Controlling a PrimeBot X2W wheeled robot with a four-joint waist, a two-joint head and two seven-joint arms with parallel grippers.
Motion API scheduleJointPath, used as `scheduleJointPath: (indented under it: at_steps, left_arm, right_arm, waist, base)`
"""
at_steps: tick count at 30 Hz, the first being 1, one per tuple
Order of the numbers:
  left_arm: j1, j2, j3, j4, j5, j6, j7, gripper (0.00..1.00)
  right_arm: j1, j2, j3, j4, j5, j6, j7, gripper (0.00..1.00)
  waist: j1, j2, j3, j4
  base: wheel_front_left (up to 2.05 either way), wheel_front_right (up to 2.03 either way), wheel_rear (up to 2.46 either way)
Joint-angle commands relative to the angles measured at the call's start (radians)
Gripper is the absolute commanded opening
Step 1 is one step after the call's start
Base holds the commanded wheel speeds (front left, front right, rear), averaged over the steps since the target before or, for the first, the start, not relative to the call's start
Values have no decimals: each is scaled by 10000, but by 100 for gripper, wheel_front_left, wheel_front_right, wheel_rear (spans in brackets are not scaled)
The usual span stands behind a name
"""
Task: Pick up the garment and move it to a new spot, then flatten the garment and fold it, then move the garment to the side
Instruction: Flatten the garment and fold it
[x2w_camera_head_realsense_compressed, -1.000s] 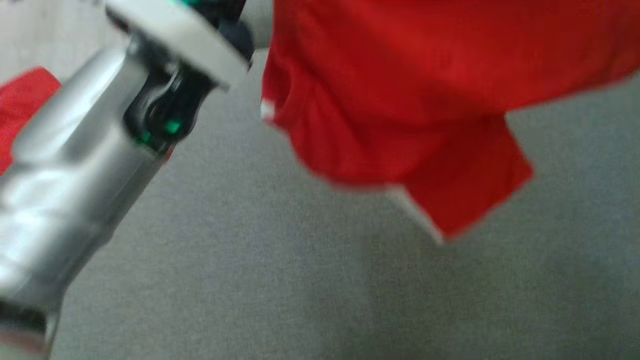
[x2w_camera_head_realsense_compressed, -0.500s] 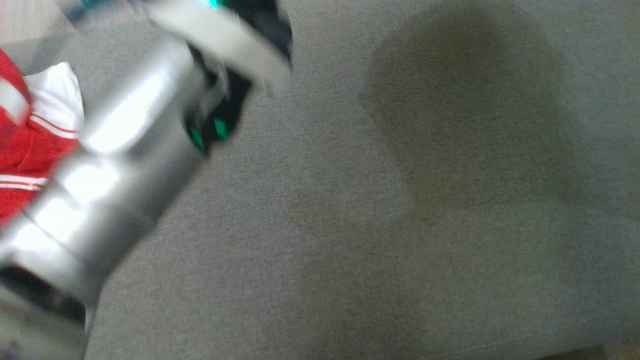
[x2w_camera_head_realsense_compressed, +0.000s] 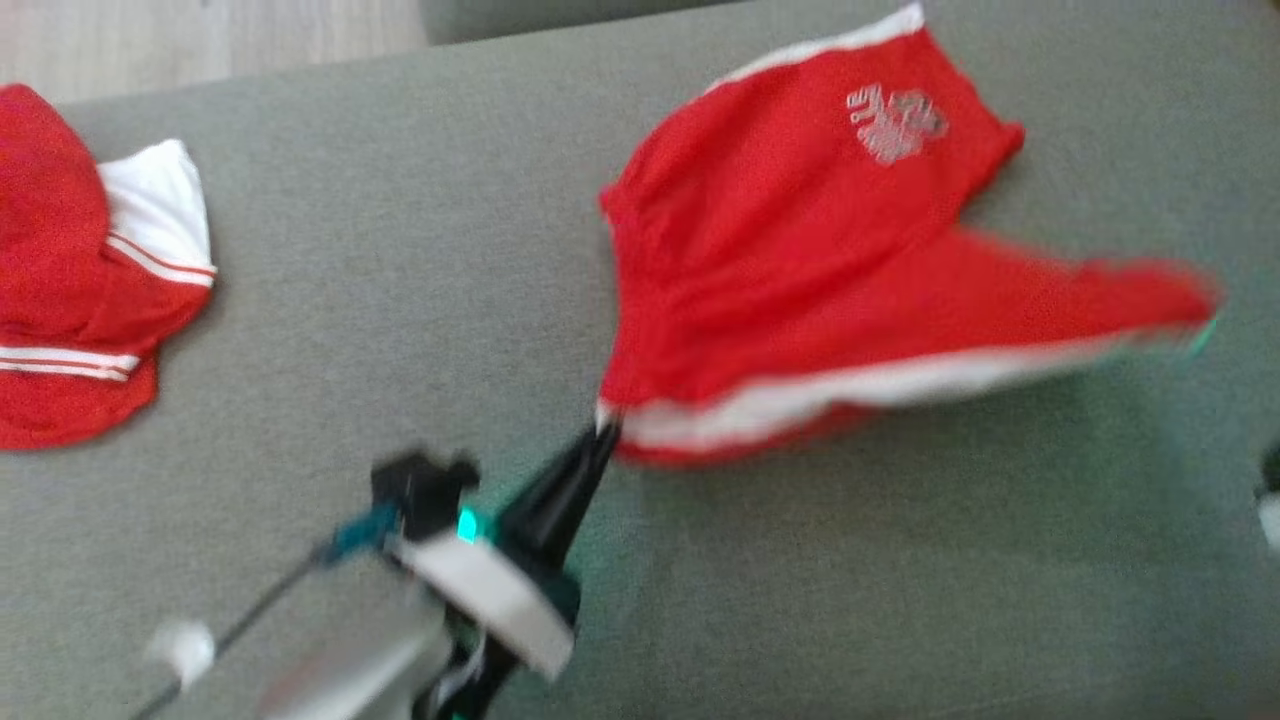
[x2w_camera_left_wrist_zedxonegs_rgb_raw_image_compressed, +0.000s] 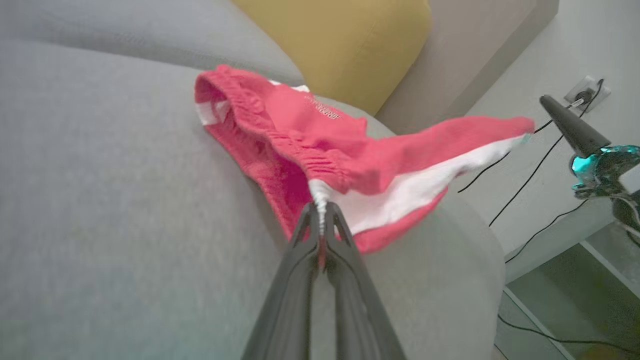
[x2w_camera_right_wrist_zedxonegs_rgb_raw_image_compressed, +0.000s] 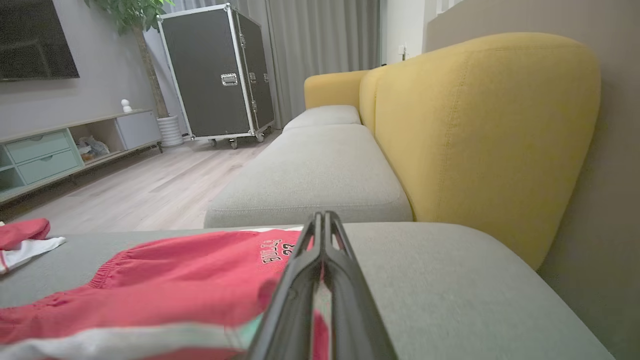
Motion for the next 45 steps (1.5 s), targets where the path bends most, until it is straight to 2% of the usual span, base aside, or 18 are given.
scheduleJointPath:
  at_steps: [1,5,8,12,17,19,20,21,26,32,39,45]
  left_arm:
    - [201,391,514,-456,169,107,-121,0]
    - [1263,780,686,-1479,433,359,-122,0]
    - [1383,914,878,-2196,453,531,-122,0]
    - [1075,829,957,-2552,438,532,-12,0]
    - [461,578,988,-2526,612,477,127,0]
    - [361,560,1133,-2410,711,541,75,0]
    - [330,562,1231,-2322,778,601,43,0]
    - [312,558,1319,-2235,823,633,17,0]
    - [159,581,1634,-1922,940,571,-50,0]
    - [-185,550,1862,-1635,1088,434,-81,0]
    - [-524,480,1942,-1378,1155,288,-92,0]
    - [-590,336,2037,-1176,1136,178,-106,0]
  right_arm:
    - [559,-333,-210,-502,103,-7,-60,0]
    - [1993,-342,-912,-1380,113,-7,-25,0]
    - [2223,-375,-1267,-1838,-31,-7,234,0]
    - [2082,-316,-1464,-1901,-230,-7,582,0]
    - [2010,-163,-1167,-1829,-507,-7,1189,0]
    - [2007,37,-998,-1714,-745,-7,1373,42]
    - [2021,155,-888,-1664,-846,-7,1447,85]
    - [2041,293,-785,-1625,-939,-7,1494,100]
    - [2300,441,543,-1685,-1726,-7,1945,100]
    - [2329,-103,2416,-1316,-2435,-7,2169,100]
    - [2340,-894,3228,-896,-2686,-7,2345,100]
    - [2268,-1052,3880,-524,-2211,-7,2607,100]
  waist:
    - [2,0,-152,103]
    - [2,0,-321,260]
    - [2,0,-330,410]
    - [2,0,-230,654]
    - [2,0,79,963]
    - [2,0,121,960]
    - [2,0,130,950]
    - [2,0,139,940]
    - [2,0,305,858]
    - [2,0,543,882]
    - [2,0,706,920]
    - [2,0,710,1008]
  base:
    - [0,0,0]
    - [0,0,0]
    - [0,0,0]
    - [0,0,0]
    - [0,0,0]
    - [0,0,0]
    - [0,0,0]
    - [0,0,0]
    - [0,0,0]
    - [0,0,0]
    - [0,0,0]
    - [0,0,0]
